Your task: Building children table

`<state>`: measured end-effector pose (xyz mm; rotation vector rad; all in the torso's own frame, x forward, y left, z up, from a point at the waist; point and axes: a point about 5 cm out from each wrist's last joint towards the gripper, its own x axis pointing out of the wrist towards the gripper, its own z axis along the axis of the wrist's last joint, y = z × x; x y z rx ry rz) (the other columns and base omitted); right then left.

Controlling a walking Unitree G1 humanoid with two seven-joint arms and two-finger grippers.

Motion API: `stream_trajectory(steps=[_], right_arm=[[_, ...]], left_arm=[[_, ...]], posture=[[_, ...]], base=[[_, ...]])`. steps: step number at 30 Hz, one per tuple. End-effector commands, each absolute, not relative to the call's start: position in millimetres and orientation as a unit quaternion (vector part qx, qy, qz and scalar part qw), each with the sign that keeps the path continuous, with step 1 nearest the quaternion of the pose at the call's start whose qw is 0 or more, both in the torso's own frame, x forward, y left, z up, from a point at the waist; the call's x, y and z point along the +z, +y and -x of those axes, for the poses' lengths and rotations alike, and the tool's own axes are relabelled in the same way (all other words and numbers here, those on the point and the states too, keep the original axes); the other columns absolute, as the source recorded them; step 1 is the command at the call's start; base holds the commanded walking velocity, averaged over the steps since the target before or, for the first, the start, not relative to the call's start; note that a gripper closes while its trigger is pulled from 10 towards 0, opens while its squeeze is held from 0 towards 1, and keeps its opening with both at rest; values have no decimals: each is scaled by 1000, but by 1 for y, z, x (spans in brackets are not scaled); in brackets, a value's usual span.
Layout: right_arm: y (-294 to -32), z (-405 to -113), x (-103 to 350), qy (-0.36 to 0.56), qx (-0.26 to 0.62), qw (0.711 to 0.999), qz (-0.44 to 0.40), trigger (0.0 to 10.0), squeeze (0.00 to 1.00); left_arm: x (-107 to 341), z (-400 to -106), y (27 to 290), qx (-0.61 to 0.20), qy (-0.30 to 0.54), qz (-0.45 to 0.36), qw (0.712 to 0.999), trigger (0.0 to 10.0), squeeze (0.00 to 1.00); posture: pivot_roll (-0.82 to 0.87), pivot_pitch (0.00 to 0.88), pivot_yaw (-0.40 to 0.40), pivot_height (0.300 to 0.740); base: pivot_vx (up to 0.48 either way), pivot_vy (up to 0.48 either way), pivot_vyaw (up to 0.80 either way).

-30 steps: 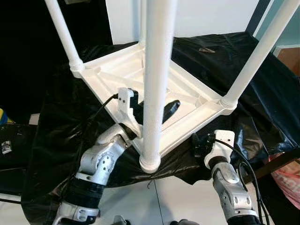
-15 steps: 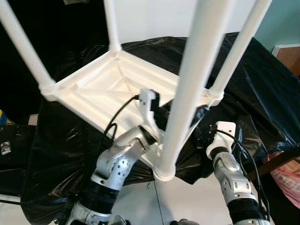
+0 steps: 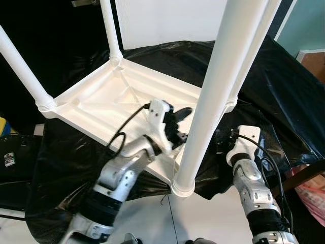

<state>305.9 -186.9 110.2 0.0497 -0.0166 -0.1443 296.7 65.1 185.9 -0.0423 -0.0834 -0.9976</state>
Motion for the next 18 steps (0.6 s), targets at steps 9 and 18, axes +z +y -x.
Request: stream_trajectory(steps=[9, 18], right_arm=[[-200, -286, 115, -26, 7, 999, 21, 10000, 0], [-207, -288, 121, -32, 27, 998, 37, 10000, 0]], left_arm=[[170, -266, 103, -610, 17, -74, 789, 10000, 0], [154, -251, 120, -647, 73, -119, 749, 10000, 0]], posture=[[-24, 107, 14, 740], [-25, 104, 5, 740]], base=[[0, 0, 0], [0, 0, 0]])
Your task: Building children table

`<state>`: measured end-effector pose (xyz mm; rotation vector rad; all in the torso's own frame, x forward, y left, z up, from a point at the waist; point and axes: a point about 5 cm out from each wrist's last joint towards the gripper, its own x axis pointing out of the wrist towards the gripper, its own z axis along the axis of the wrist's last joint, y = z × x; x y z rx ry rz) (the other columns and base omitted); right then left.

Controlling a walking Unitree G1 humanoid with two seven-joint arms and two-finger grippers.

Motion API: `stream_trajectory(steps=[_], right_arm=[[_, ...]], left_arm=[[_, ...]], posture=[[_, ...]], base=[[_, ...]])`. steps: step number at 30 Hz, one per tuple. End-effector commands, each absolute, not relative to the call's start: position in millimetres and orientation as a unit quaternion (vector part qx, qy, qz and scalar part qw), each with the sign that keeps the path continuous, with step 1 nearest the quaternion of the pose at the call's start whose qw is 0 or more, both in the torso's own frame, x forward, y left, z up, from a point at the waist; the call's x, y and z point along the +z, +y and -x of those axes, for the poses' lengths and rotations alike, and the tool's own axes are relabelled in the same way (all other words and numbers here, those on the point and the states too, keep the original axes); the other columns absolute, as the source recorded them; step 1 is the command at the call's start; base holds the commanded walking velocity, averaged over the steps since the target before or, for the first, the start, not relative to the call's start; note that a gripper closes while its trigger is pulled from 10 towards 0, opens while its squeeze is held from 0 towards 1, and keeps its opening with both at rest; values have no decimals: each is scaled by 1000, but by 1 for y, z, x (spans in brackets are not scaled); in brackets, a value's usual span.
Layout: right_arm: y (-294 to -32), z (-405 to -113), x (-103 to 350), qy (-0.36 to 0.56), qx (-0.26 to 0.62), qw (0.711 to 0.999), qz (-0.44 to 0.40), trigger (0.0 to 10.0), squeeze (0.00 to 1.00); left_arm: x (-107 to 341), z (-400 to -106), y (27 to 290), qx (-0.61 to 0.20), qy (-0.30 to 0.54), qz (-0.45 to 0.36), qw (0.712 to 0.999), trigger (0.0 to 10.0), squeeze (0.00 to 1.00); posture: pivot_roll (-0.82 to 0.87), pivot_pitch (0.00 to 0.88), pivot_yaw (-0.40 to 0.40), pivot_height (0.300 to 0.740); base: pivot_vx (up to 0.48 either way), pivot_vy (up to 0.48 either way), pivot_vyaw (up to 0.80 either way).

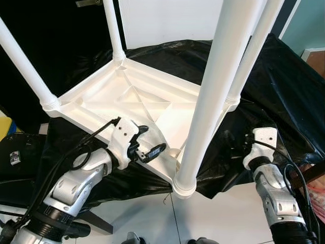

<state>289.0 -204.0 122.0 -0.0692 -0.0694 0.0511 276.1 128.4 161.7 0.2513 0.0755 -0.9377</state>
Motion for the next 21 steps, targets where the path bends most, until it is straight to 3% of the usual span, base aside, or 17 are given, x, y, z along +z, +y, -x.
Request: stream_trajectory(steps=[1, 14, 21], right_arm=[[-207, -288, 121, -32, 27, 998, 37, 10000, 0], [-210, -294, 129, -36, 49, 997, 49, 10000, 0], [-210, -294, 130, -36, 49, 997, 49, 10000, 0]], left_arm=[[154, -251, 120, -647, 73, -119, 749, 10000, 0], [116, -236, 126, -678, 168, -219, 681, 10000, 0], [117, -250, 131, -664, 169, -251, 684, 10000, 0]], posture=[[-25, 104, 5, 740], [-31, 96, -2, 740], [-32, 95, 1, 740]], base=[[0, 0, 0], [0, 0, 0], [0, 0, 0]])
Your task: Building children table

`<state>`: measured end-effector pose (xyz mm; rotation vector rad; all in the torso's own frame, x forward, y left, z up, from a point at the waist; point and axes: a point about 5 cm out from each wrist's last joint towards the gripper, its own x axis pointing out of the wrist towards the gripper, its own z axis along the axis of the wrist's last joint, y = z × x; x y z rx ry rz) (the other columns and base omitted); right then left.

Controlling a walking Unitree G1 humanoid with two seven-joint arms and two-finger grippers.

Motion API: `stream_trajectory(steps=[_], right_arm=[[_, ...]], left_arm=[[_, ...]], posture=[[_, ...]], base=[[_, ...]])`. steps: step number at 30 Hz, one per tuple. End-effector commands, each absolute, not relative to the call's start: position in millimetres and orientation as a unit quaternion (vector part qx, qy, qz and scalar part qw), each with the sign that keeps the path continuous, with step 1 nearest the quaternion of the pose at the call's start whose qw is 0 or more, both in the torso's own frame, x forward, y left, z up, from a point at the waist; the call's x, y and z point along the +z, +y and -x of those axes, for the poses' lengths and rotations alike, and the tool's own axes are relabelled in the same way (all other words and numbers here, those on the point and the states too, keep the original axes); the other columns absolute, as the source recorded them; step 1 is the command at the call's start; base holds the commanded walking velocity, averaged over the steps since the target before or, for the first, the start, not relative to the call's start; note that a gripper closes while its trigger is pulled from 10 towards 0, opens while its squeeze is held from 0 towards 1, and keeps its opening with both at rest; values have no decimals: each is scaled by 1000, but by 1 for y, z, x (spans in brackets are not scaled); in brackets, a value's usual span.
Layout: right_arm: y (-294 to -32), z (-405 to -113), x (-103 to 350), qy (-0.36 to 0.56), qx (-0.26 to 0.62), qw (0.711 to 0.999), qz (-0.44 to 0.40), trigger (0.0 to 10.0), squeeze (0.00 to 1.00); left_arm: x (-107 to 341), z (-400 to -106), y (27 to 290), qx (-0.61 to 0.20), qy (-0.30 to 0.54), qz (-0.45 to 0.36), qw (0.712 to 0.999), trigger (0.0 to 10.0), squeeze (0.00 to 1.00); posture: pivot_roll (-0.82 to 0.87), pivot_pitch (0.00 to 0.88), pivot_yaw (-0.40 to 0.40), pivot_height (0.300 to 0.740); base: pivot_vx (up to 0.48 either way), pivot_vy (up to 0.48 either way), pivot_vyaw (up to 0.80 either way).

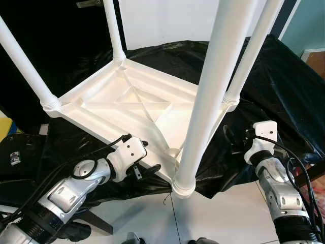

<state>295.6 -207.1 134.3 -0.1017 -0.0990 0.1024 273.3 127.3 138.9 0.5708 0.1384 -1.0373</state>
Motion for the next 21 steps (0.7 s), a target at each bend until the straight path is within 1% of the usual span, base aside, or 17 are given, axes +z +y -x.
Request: stream_trajectory(steps=[1, 2, 4, 5, 6, 10, 12, 14, 16, 19, 21], right_arm=[[-210, -294, 129, -36, 49, 997, 49, 10000, 0], [-210, -294, 129, -36, 49, 997, 49, 10000, 0], [-211, -292, 128, -35, 46, 997, 48, 10000, 0], [-211, -292, 128, -35, 46, 997, 48, 10000, 0], [-211, -291, 127, -34, 45, 997, 48, 10000, 0], [-211, -288, 125, -32, 45, 997, 47, 10000, 0], [-211, -288, 125, -31, 45, 997, 46, 10000, 0], [-211, -288, 124, -30, 47, 997, 46, 10000, 0], [-211, -288, 124, -30, 47, 997, 46, 10000, 0], [-208, -293, 127, -33, 56, 997, 48, 10000, 0], [-208, -295, 127, -34, 58, 997, 48, 10000, 0]], left_arm=[[122, -255, 133, -660, 161, -248, 690, 10000, 0], [122, -255, 133, -660, 161, -248, 690, 10000, 0], [140, -262, 136, -656, 137, -206, 713, 10000, 0], [140, -262, 136, -656, 137, -206, 713, 10000, 0], [153, -262, 138, -661, 115, -171, 722, 10000, 0], [161, -255, 140, -674, 97, -146, 718, 10000, 0], [159, -253, 140, -675, 98, -149, 716, 10000, 0], [151, -255, 140, -663, 108, -170, 721, 10000, 0], [151, -255, 140, -663, 108, -170, 721, 10000, 0], [139, -266, 139, -651, 117, -222, 716, 10000, 0], [136, -271, 138, -643, 122, -234, 719, 10000, 0]], posture=[[-43, 98, 7, 740], [-43, 98, 7, 740], [-49, 95, 11, 740], [-49, 95, 11, 740], [-53, 95, 14, 740], [-55, 91, 15, 740], [-53, 88, 12, 740], [-51, 88, 10, 740], [-51, 88, 10, 740], [-44, 80, 2, 740], [-39, 76, -1, 740]], base=[[0, 0, 0], [0, 0, 0], [0, 0, 0], [0, 0, 0], [0, 0, 0], [0, 0, 0], [0, 0, 0], [0, 0, 0], [0, 0, 0], [0, 0, 0], [0, 0, 0]])
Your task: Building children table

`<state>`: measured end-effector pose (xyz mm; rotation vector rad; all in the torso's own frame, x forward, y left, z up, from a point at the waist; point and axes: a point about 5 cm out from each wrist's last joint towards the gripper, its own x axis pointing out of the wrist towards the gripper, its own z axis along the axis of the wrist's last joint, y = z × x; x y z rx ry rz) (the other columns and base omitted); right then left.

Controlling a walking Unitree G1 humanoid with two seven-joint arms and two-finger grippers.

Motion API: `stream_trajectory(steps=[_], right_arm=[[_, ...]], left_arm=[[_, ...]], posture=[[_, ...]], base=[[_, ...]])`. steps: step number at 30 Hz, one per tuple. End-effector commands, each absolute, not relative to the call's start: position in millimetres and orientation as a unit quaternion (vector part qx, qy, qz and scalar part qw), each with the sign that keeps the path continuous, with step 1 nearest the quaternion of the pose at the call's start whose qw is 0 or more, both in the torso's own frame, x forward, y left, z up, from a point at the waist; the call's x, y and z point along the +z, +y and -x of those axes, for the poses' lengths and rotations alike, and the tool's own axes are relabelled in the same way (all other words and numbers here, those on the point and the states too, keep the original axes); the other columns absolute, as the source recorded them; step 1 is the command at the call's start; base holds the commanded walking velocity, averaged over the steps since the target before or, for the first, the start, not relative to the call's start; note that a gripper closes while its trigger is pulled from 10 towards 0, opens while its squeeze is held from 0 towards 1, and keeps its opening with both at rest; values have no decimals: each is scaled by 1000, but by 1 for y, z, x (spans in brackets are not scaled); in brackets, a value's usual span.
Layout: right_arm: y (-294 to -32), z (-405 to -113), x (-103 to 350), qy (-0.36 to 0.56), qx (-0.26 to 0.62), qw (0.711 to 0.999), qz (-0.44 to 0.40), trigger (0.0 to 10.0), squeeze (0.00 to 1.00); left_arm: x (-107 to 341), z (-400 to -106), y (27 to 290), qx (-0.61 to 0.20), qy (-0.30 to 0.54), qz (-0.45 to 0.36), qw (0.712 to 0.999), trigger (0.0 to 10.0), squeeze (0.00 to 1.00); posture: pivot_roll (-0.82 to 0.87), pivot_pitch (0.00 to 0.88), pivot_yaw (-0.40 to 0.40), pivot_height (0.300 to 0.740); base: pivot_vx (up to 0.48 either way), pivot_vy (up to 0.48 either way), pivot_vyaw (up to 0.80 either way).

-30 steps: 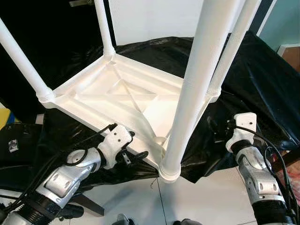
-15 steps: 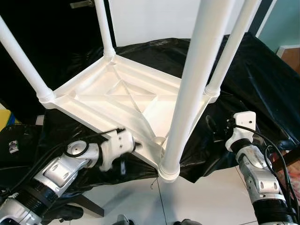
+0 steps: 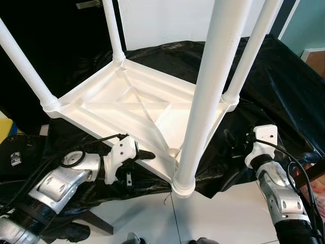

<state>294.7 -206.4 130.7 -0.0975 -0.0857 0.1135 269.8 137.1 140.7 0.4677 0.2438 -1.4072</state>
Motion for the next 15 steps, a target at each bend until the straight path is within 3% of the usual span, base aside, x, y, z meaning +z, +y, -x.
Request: stream_trajectory(steps=[1, 8, 15], right_arm=[[-207, -297, 128, -35, 60, 996, 48, 10000, 0], [-201, -299, 129, -38, 67, 996, 46, 10000, 0], [-203, -298, 129, -39, 65, 996, 48, 10000, 0]], left_arm=[[134, -278, 138, -629, 122, -248, 727, 10000, 0], [130, -301, 139, -580, 124, -274, 757, 10000, 0], [120, -310, 147, -571, 159, -317, 741, 10000, 0]], posture=[[-39, 76, -1, 740], [-45, 64, 1, 740], [-55, 61, 11, 740]], base=[[0, 0, 0], [0, 0, 0], [0, 0, 0]])
